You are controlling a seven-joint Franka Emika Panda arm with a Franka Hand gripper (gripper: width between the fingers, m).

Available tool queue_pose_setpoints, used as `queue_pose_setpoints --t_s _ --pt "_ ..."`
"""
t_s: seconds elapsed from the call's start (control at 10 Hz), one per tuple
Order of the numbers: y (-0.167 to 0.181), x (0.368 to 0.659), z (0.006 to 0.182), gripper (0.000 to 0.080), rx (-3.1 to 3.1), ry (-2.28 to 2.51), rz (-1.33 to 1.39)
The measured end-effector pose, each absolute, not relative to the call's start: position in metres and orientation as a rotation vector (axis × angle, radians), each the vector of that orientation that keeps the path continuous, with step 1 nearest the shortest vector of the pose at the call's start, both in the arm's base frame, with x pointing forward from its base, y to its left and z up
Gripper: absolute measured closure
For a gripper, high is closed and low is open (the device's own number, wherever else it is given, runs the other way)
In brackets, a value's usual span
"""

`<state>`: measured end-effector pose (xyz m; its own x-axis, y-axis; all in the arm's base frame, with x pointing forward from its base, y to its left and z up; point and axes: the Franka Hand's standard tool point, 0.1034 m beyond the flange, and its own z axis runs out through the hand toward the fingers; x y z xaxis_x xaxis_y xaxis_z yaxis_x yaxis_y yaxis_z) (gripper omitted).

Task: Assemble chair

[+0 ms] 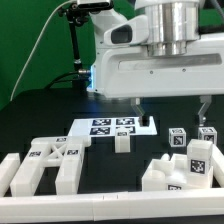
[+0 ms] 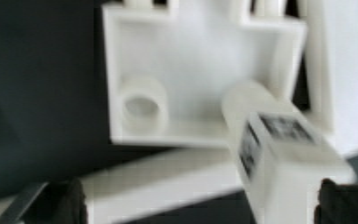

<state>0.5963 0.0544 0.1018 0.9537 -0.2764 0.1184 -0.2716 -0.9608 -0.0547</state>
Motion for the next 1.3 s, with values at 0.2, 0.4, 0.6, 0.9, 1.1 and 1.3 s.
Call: queue_pose_setpoints --t_s 0.2,0.4,0.6,0.9,1.1,1.3 --pt "0.059 0.598 0.12 0.0151 -3.093 0.301 -0.252" --pt "0.058 0.595 0.118 0.0151 -3.111 0.187 -0.24" --pt "0.056 0.592 0.116 0.0151 -3.121 0.141 -0.206" --pt "-0.002 0.548 0.096 0.0151 -3.141 -0.018 0.144" --pt "-0.04 0.533 0.076 0.0151 -3.103 0.013 0.286" --pt "-0.036 0.531 0.078 0.0151 -3.073 0.021 0.511"
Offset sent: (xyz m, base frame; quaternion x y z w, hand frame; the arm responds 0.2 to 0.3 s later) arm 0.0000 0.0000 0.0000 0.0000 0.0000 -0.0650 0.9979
